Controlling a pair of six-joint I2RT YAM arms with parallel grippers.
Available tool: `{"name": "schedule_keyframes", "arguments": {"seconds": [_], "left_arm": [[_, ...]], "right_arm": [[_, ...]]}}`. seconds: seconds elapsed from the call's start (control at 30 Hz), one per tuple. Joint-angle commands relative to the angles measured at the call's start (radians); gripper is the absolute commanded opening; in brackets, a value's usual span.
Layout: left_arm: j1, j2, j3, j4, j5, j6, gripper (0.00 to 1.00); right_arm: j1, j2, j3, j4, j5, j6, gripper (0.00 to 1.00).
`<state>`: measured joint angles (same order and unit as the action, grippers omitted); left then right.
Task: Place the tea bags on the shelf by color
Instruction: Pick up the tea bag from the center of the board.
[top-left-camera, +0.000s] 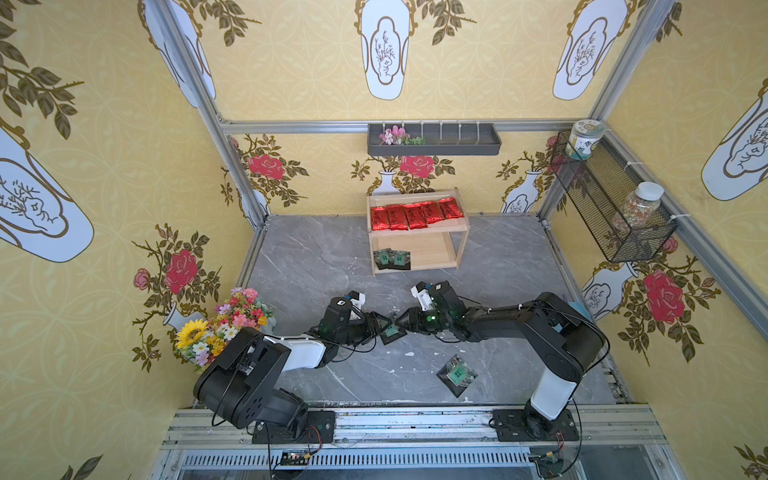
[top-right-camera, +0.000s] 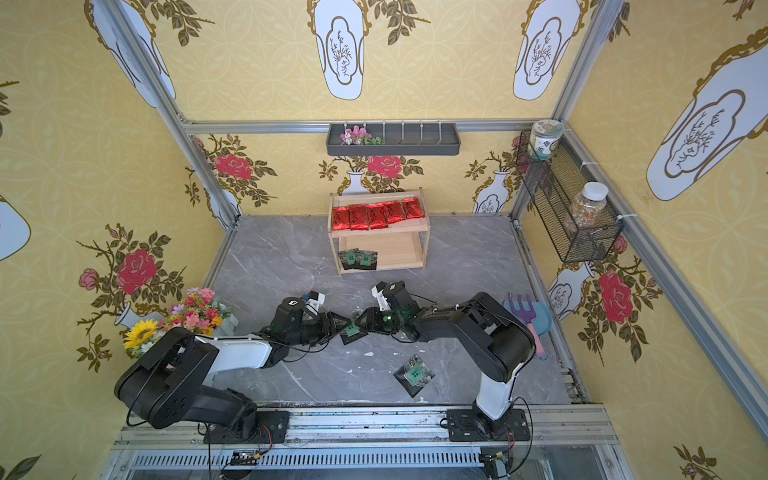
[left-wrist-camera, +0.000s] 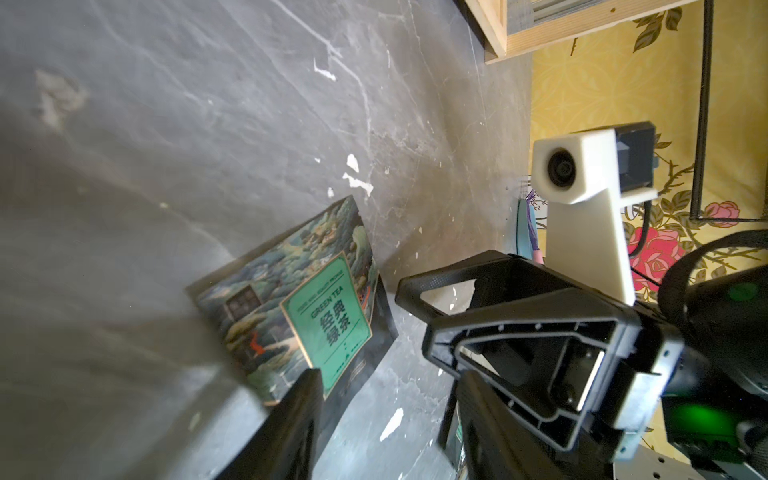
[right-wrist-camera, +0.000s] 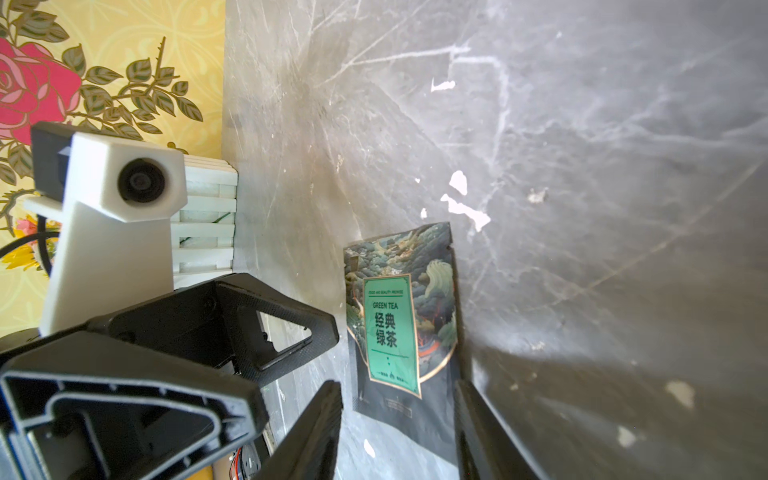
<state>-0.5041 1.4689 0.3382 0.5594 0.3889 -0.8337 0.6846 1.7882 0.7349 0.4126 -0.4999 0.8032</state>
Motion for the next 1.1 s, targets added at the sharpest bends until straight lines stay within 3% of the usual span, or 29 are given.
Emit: {"name": "schedule_keyframes", "arguments": {"seconds": [0.0,0.6,1.07], "left_arm": [[0.000,0.020,-0.001,0.033,0.008,0.016,0.58],[0.001,0.055,-0.036,0.086,0.012,0.002,0.57],[0.001,0.055,-0.072,0.122,0.001,-0.012,0.57]], "right_arm": [[-0.003,0.013,0.007,0.014,-0.022,-0.012,0.48],[-0.020,0.061,-0.012,0.111,-0.091,0.068,0.48],[-0.026,0.119,-0.006,0.247,-0.172,0.148,0.41]]}}
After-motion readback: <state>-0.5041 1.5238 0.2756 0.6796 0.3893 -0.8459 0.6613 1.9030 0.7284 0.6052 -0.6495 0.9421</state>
